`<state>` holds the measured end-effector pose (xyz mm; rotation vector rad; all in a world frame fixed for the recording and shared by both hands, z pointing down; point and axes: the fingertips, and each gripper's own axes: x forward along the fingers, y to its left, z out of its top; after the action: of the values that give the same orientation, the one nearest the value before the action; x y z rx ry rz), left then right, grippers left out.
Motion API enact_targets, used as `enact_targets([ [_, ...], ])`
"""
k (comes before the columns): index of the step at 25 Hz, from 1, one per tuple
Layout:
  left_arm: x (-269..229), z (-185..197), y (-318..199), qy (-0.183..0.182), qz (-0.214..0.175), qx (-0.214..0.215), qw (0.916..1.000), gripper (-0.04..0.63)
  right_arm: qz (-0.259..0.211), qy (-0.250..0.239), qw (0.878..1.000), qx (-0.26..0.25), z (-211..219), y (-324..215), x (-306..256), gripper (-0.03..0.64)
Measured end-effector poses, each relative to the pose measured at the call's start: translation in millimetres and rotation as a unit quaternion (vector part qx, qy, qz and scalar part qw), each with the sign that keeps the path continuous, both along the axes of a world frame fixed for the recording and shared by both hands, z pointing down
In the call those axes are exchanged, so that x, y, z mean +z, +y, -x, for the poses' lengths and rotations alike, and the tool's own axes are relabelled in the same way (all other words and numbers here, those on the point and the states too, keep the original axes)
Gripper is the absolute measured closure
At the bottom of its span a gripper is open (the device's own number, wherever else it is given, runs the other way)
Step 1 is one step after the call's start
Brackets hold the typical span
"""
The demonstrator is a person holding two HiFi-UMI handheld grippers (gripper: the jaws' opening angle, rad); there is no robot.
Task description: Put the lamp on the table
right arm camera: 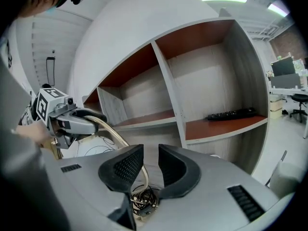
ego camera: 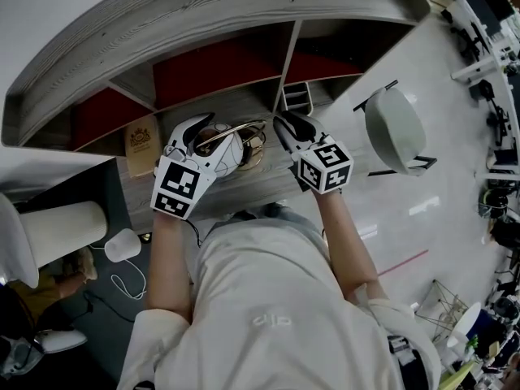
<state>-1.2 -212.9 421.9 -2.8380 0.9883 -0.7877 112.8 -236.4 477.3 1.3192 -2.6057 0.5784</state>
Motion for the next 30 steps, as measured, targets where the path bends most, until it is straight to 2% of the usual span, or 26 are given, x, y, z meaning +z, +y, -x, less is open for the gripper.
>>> enact_targets([
  [3,0,-3,2,-0.005,0.009,0.025,0.9996,0.385,-0.005,-0.001,1.000,-0.001,0,-2,-6,0.495],
  [7,-16,-6,5,0.052,0.032,0.056,0.9966,0.373,-0.016,-0.002,1.000,-0.002,-1,-4,-16,0.495],
  [10,-31,0,3,0.082,0.030,0.052,0.9949,0.374,-0.029,-0.003,1.000,-0.004,2,-4,-29,0.495],
  [12,-43,10,1,0.108,0.020,0.033,0.9934,0.380,-0.038,-0.005,0.999,-0.010,6,-3,-39,0.495],
  [15,-60,30,-2,0.147,-0.001,-0.007,0.9890,0.477,-0.052,-0.008,0.998,-0.030,16,-1,-57,0.495],
  [18,-73,56,-2,0.185,-0.022,-0.051,0.9812,0.551,-0.068,-0.008,0.996,-0.055,31,0,-76,0.513],
  [22,-89,95,6,0.220,-0.057,-0.113,0.9672,0.578,-0.092,-0.006,0.992,-0.082,55,4,-99,0.562],
  [24,-95,110,16,0.237,-0.067,-0.131,0.9602,0.580,-0.100,-0.004,0.990,-0.095,68,6,-108,0.576],
  [30,-98,152,43,0.245,-0.090,-0.189,0.9466,0.580,-0.121,-0.020,0.982,-0.141,107,18,-133,0.586],
])
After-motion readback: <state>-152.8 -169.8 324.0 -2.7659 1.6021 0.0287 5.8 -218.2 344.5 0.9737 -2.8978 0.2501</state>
